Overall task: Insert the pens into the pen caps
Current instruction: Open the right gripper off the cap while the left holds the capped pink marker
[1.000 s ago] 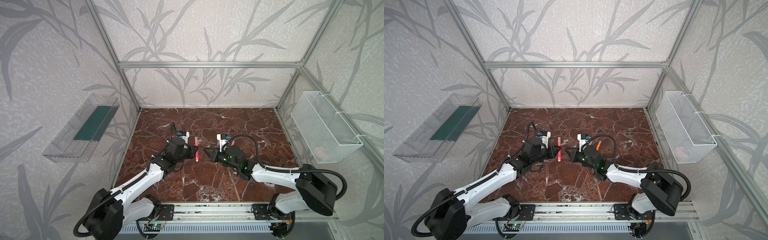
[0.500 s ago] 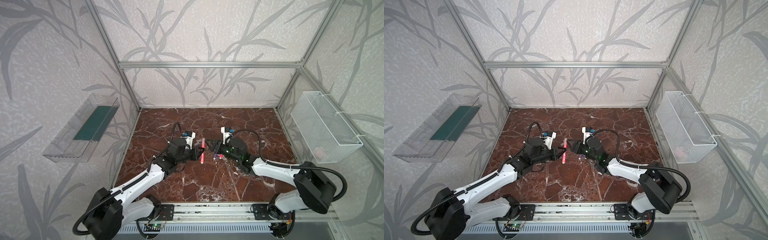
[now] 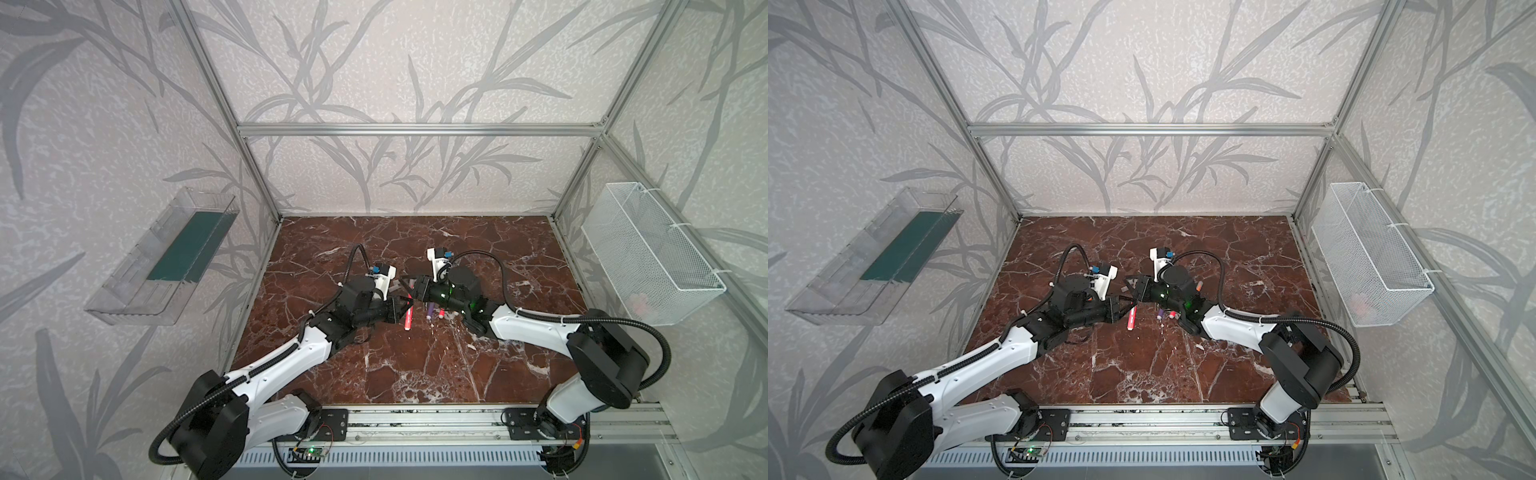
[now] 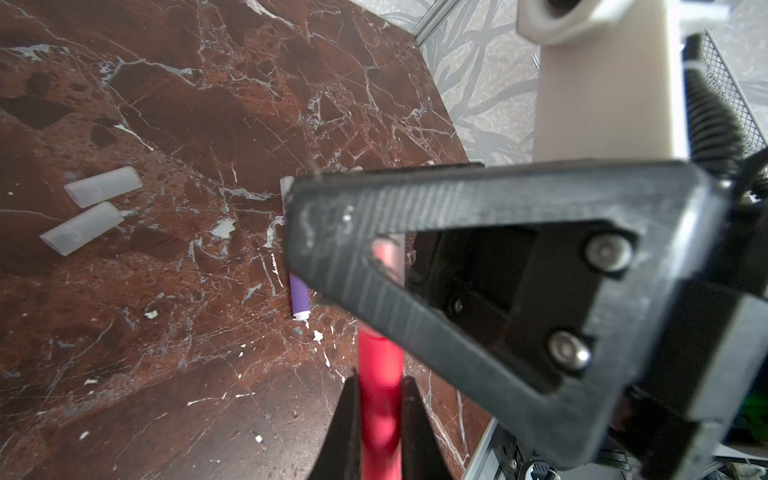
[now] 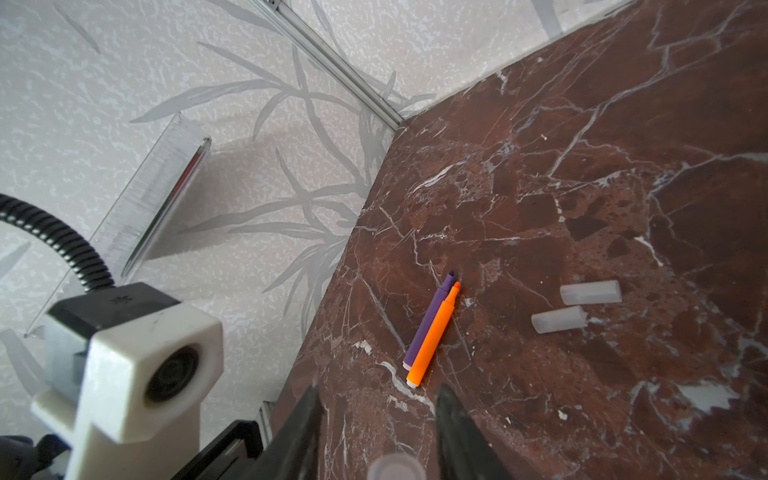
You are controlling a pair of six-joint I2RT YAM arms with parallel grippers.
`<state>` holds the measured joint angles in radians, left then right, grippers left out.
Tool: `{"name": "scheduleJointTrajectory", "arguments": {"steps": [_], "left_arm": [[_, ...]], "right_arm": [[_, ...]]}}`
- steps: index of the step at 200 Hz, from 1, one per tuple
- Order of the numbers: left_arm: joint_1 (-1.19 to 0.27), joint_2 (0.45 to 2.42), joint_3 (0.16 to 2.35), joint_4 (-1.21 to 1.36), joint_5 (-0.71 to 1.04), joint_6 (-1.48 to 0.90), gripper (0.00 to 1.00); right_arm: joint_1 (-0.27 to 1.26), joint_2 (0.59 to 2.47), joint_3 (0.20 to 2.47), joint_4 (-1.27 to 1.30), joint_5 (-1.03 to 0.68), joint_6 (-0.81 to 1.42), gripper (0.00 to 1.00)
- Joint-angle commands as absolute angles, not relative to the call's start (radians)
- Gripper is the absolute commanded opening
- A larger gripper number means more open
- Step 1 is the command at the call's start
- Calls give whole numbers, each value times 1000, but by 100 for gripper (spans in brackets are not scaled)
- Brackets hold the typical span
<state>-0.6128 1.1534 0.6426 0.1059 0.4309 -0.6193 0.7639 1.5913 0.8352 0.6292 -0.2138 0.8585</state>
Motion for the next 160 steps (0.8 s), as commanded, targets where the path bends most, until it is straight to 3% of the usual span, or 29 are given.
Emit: {"name": "scheduleJointTrajectory", "arguments": {"steps": [1,42,92,160], "left_arm": [[-617,1156,653,129,448,-596,0],[-617,1157,655,123,431,-594,0],[-595,1138,651,127,397,-620,0],[-522,1201,631,301,559,-746,0]], "right_arm": [[758,1600,865,633,-235,843,33],[758,1597,855,610,-254,841,0],[766,1592,789,655,-275,854,0],[798,1587,698,854,-315,838,0]]}}
